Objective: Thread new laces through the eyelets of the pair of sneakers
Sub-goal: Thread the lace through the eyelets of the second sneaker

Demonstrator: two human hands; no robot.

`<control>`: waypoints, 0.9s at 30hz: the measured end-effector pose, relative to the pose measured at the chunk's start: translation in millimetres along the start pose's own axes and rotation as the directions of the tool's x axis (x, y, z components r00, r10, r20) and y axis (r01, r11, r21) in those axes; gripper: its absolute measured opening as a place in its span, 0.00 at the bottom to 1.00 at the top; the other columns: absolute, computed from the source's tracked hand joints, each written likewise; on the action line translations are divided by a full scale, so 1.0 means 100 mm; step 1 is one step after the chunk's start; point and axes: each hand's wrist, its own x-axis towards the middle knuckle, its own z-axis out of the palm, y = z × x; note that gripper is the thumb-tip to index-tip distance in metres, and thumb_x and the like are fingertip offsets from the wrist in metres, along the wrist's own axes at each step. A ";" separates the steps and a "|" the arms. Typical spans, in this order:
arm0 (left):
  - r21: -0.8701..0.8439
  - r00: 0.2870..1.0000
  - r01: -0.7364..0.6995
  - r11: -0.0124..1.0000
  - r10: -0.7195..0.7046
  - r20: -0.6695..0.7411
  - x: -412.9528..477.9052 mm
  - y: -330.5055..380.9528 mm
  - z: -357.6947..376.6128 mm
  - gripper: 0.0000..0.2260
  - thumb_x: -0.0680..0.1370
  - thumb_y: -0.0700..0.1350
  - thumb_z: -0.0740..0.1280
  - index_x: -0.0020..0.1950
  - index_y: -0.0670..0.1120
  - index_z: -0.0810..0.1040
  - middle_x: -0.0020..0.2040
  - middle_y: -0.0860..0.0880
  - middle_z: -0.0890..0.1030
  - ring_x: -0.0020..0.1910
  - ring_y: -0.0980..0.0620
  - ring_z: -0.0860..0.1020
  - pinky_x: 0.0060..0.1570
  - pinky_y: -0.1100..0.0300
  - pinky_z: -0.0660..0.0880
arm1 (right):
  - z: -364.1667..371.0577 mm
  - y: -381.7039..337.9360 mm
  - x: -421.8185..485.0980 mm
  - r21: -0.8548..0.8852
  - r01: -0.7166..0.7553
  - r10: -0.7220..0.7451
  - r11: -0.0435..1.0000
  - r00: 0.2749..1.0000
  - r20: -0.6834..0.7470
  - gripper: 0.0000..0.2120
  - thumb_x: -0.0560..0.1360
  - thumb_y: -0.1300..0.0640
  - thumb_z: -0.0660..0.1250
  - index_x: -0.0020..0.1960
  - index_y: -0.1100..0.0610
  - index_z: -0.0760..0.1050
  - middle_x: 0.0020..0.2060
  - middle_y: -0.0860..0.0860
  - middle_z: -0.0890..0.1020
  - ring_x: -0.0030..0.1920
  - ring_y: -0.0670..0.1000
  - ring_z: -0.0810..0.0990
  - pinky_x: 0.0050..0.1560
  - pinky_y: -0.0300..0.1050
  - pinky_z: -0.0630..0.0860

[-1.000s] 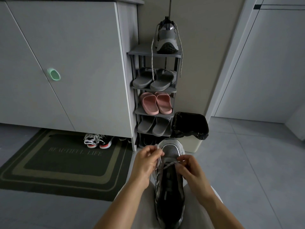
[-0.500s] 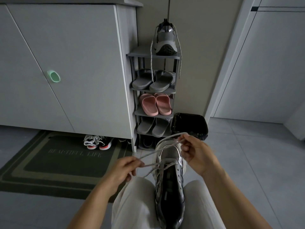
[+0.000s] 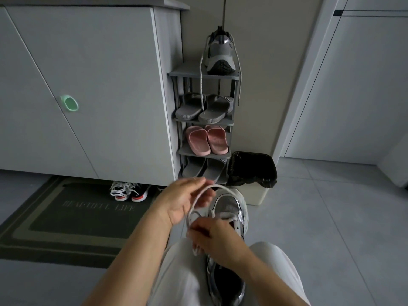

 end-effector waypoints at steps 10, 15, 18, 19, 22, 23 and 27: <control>0.368 0.993 -0.072 0.927 0.032 0.116 -0.15 0.01 -0.15 0.05 0.69 0.43 0.68 0.44 0.44 0.79 0.32 0.49 0.81 0.21 0.58 0.62 0.21 0.68 0.56 | -0.28 0.15 0.09 0.986 -0.116 0.356 0.116 0.932 0.068 0.10 0.73 0.59 0.59 0.49 0.61 0.76 0.30 0.50 0.74 0.25 0.45 0.68 0.23 0.35 0.65; 0.543 0.993 0.023 0.839 -0.080 0.082 -0.23 -0.25 -0.40 0.03 0.74 0.37 0.66 0.45 0.43 0.78 0.36 0.47 0.83 0.23 0.59 0.69 0.25 0.68 0.66 | -0.41 0.30 0.08 0.971 -0.041 0.467 0.235 0.881 -0.075 0.09 0.77 0.61 0.59 0.43 0.63 0.76 0.26 0.49 0.72 0.22 0.43 0.66 0.20 0.33 0.62; 0.635 0.997 -0.030 0.772 -0.018 0.068 -0.20 -0.33 -0.35 0.08 0.73 0.39 0.68 0.51 0.47 0.76 0.46 0.48 0.82 0.41 0.56 0.81 0.44 0.65 0.76 | -0.40 0.27 0.07 0.846 -0.114 0.417 0.520 0.898 -0.136 0.08 0.76 0.63 0.61 0.41 0.63 0.77 0.26 0.50 0.76 0.23 0.43 0.69 0.22 0.32 0.64; 0.636 0.995 -0.083 0.767 0.033 0.091 -0.18 -0.36 -0.26 0.10 0.73 0.39 0.69 0.53 0.48 0.75 0.47 0.49 0.81 0.45 0.55 0.81 0.46 0.64 0.76 | -0.37 0.24 0.07 0.766 -0.147 0.383 0.626 0.913 -0.138 0.08 0.76 0.63 0.62 0.40 0.62 0.77 0.26 0.51 0.76 0.23 0.43 0.69 0.22 0.32 0.64; 0.594 0.968 -0.230 0.771 0.242 0.061 -0.10 -0.46 0.07 0.07 0.73 0.38 0.69 0.48 0.47 0.75 0.38 0.49 0.80 0.33 0.55 0.78 0.31 0.64 0.73 | -0.33 0.15 0.08 0.565 -0.168 0.316 0.808 0.932 -0.174 0.08 0.75 0.63 0.64 0.39 0.59 0.78 0.27 0.54 0.76 0.23 0.44 0.68 0.23 0.33 0.64; 0.593 0.954 -0.242 0.768 0.298 0.003 -0.08 -0.50 0.13 0.05 0.73 0.38 0.68 0.46 0.46 0.75 0.35 0.49 0.80 0.27 0.59 0.75 0.27 0.66 0.70 | -0.35 0.14 0.06 0.553 -0.169 0.323 0.815 0.927 -0.192 0.07 0.75 0.63 0.64 0.39 0.60 0.78 0.27 0.54 0.77 0.24 0.44 0.68 0.24 0.34 0.64; 0.630 0.892 -0.249 0.735 0.427 -0.146 -0.04 -0.72 0.15 0.06 0.73 0.38 0.69 0.39 0.48 0.78 0.34 0.50 0.81 0.27 0.64 0.74 0.32 0.73 0.68 | -0.42 0.29 -0.12 0.231 -0.345 0.407 0.910 0.853 -0.328 0.05 0.74 0.54 0.66 0.43 0.54 0.72 0.39 0.52 0.79 0.34 0.49 0.75 0.36 0.43 0.71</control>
